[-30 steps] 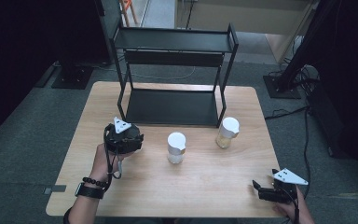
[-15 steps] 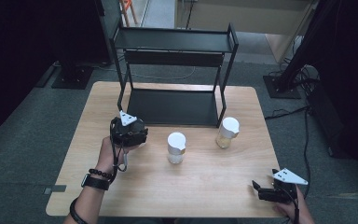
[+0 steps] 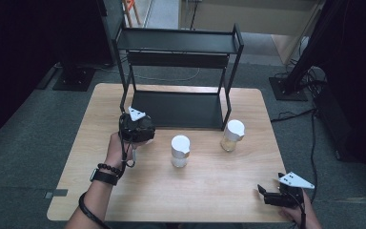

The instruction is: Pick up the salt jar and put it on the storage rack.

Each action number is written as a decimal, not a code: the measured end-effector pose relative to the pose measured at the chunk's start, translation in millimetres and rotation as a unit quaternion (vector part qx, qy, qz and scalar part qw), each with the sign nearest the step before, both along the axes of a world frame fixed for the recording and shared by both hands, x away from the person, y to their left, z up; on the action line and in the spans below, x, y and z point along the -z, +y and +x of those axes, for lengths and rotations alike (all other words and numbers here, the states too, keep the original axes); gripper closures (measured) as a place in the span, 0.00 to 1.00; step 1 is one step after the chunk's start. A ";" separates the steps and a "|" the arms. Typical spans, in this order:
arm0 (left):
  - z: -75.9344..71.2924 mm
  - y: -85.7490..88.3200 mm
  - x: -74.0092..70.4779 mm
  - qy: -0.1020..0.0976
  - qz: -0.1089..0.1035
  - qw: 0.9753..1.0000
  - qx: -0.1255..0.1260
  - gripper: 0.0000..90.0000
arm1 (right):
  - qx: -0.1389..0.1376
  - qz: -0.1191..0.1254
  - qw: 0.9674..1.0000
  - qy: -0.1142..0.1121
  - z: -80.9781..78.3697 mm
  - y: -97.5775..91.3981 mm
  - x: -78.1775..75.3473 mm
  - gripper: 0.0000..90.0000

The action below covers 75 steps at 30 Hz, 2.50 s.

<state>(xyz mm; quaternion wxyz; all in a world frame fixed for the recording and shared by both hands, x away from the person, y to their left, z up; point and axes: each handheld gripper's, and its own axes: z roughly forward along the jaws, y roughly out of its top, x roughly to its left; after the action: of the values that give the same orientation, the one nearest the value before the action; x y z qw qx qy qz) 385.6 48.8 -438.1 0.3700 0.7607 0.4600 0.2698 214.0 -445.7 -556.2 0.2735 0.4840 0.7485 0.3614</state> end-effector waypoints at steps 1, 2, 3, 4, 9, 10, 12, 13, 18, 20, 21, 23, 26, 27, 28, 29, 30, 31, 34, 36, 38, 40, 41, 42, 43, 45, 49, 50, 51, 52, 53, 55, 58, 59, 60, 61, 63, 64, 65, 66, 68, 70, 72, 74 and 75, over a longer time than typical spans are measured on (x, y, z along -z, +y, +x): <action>1.6 -0.4 0.1 0.001 0.000 1.000 0.000 0.36 | 0.000 0.000 1.000 0.000 0.0 0.0 0.0 0.04; 3.1 -1.1 0.3 0.001 -0.001 1.000 0.000 0.36 | 0.000 0.000 1.000 0.000 0.0 0.0 0.0 0.04; 4.6 -1.7 0.6 0.001 -0.001 1.000 0.000 0.36 | 0.000 0.000 1.000 0.000 0.0 0.0 0.0 0.04; 6.1 -2.3 0.7 0.002 0.000 1.000 0.000 0.36 | 0.000 0.000 1.000 0.000 0.0 -0.1 0.0 0.04; 14.4 -4.8 0.8 0.002 -0.006 1.000 -0.005 0.36 | 0.000 0.000 1.000 0.000 0.1 0.0 0.0 0.04; 16.1 -5.4 0.8 0.002 -0.007 1.000 -0.006 0.36 | 0.000 0.000 1.000 0.000 0.1 -0.1 0.0 0.04; 19.3 -6.7 0.6 0.002 -0.005 1.000 -0.007 0.36 | 0.000 0.000 1.000 0.000 0.1 0.0 0.0 0.04; 21.0 -7.7 0.6 0.001 -0.004 1.000 -0.008 0.36 | 0.000 0.000 1.000 0.000 0.1 0.0 0.0 0.04; 30.0 -11.3 0.6 0.001 -0.001 1.000 -0.011 0.36 | 0.000 0.000 1.000 0.000 0.1 -0.1 0.0 0.04; 34.0 -12.0 0.7 0.001 0.001 1.000 -0.013 0.36 | 0.000 0.000 1.000 0.000 0.1 -0.1 0.0 0.04; 36.0 -12.7 1.0 0.001 0.002 1.000 -0.015 0.36 | 0.000 0.000 1.000 0.000 0.1 -0.1 0.0 0.04; 40.2 -13.4 2.0 0.002 0.004 1.000 -0.017 0.36 | 0.000 0.000 1.000 0.000 0.0 -0.1 0.0 0.04; 46.6 -14.8 3.9 0.005 0.008 1.000 -0.020 0.36 | 0.000 0.000 1.000 0.000 -0.2 0.1 0.0 0.04; 48.5 -14.9 4.3 0.005 0.006 1.000 -0.021 0.36 | 0.000 0.000 1.000 0.000 -0.1 0.0 0.0 0.04; 50.3 -15.0 4.4 0.005 0.005 1.000 -0.022 0.36 | 0.000 0.001 1.000 0.000 -0.1 -0.1 -0.1 0.04; 52.0 -15.0 4.6 0.005 0.003 1.000 -0.023 0.36 | 0.000 0.001 1.000 -0.001 -0.1 -0.2 -0.1 0.04; 53.6 -15.1 4.8 0.005 0.002 1.000 -0.024 0.36 | 0.000 0.001 1.000 -0.001 -0.2 -0.2 -0.1 0.04; 55.3 -15.3 5.0 0.004 0.002 1.000 -0.026 0.36 | 0.000 0.001 1.000 -0.001 -0.2 -0.1 -0.1 0.04; 60.5 -15.7 5.7 0.003 0.004 1.000 -0.030 0.36 | -0.001 0.000 1.000 -0.001 -0.2 0.0 0.0 0.04; 64.1 -16.0 6.2 0.002 0.006 0.999 -0.032 0.36 | 0.000 0.000 1.000 -0.001 -0.2 0.0 -0.1 0.04; 67.6 -16.9 6.9 0.002 0.008 0.999 -0.034 0.36 | 0.001 0.000 1.000 -0.001 -0.2 0.0 -0.1 0.04; 71.0 -17.2 7.4 0.003 0.009 0.999 -0.034 0.36 | 0.001 0.000 1.000 -0.001 -0.1 -0.1 0.0 0.04; 72.6 -17.3 7.4 0.003 0.011 0.999 -0.034 0.36 | 0.001 0.000 1.000 -0.001 -0.1 -0.1 0.0 0.04; 74.3 -17.9 7.7 0.002 0.010 0.999 -0.036 0.36 | 0.002 0.000 1.000 0.000 0.0 -0.1 0.0 0.04; 75.8 -18.0 7.8 0.001 0.008 0.999 -0.038 0.36 | 0.002 0.000 1.000 0.000 0.0 0.0 0.0 0.04; 79.0 -18.0 8.1 0.001 0.014 0.999 -0.041 0.36 | 0.002 -0.001 1.000 0.000 0.1 -0.1 0.0 0.04; 86.3 -16.9 9.6 0.000 0.013 0.999 -0.048 0.36 | 0.003 -0.001 1.000 0.000 0.1 -0.1 0.0 0.04; 88.2 -16.5 10.0 0.001 0.011 0.999 -0.050 0.36 | 0.003 -0.001 1.000 0.000 0.1 -0.2 0.0 0.04; 90.0 -16.7 10.5 0.000 0.009 0.999 -0.052 0.36 | 0.003 -0.001 1.000 0.000 0.1 -0.2 0.0 0.04; 91.6 -16.9 10.9 0.000 0.010 0.999 -0.053 0.36 | 0.003 -0.001 1.000 0.000 0.2 -0.2 0.1 0.04; 93.2 -17.0 11.1 -0.001 0.012 0.999 -0.053 0.36 | 0.004 -0.001 1.000 0.000 0.3 -0.2 0.1 0.04; 96.3 -17.3 12.0 0.001 0.013 0.999 -0.053 0.36 | 0.005 -0.001 1.000 0.001 0.5 -0.2 0.1 0.04; 101.0 -18.7 15.1 0.002 0.017 0.998 -0.057 0.36 | 0.005 0.000 1.000 0.001 0.7 -0.4 0.0 0.04; 102.6 -19.1 16.3 0.003 0.018 0.998 -0.058 0.36 | 0.006 0.000 1.000 0.001 0.8 -0.3 0.0 0.04; 104.0 -19.5 17.6 0.004 0.019 0.998 -0.059 0.36 | 0.005 0.000 1.000 0.001 0.8 -0.4 0.0 0.04; 105.2 -20.0 18.7 0.004 0.021 0.998 -0.060 0.36 | 0.006 0.000 1.000 0.001 0.8 -0.3 0.1 0.04; 107.4 -20.7 21.4 0.005 0.019 0.998 -0.065 0.36 | 0.006 0.001 1.000 0.001 0.8 -0.4 0.0 0.04; 108.2 -20.5 22.6 0.006 0.019 0.998 -0.065 0.36 | 0.006 0.001 1.000 0.000 0.8 -0.4 0.1 0.04; 109.0 -20.0 24.0 0.010 0.018 0.998 -0.065 0.36 | 0.006 0.001 1.000 0.001 0.7 -0.4 0.0 0.04; 109.0 -20.0 24.0 0.010 0.018 0.998 -0.065 0.36 | 0.006 0.001 1.000 0.001 0.7 -0.4 0.0 0.04; 109.8 -18.3 25.7 0.011 0.007 0.997 -0.070 0.36 | 0.005 0.000 1.000 0.001 0.8 -0.4 0.1 0.04; 109.8 -17.1 25.9 0.012 0.006 0.998 -0.067 0.36 | 0.005 0.000 1.000 0.001 0.8 -0.4 0.1 0.04; 109.4 -15.9 26.4 0.017 -0.004 0.998 -0.059 0.35 | 0.005 0.000 1.000 0.001 0.8 -0.3 0.1 0.04; 108.0 -17.3 26.9 0.019 0.001 0.999 -0.048 0.24 | 0.005 -0.001 1.000 0.001 0.8 -0.2 0.1 0.04; 106.9 -18.5 26.6 0.017 0.006 0.999 -0.049 0.22 | 0.005 -0.001 1.000 0.001 0.9 -0.1 0.1 0.04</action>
<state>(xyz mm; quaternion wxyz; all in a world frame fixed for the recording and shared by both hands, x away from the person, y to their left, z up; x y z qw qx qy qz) 492.5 30.3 -464.7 0.3441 0.7435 0.5015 0.2778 214.8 -445.9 -556.3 0.2752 0.4879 0.7466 0.3589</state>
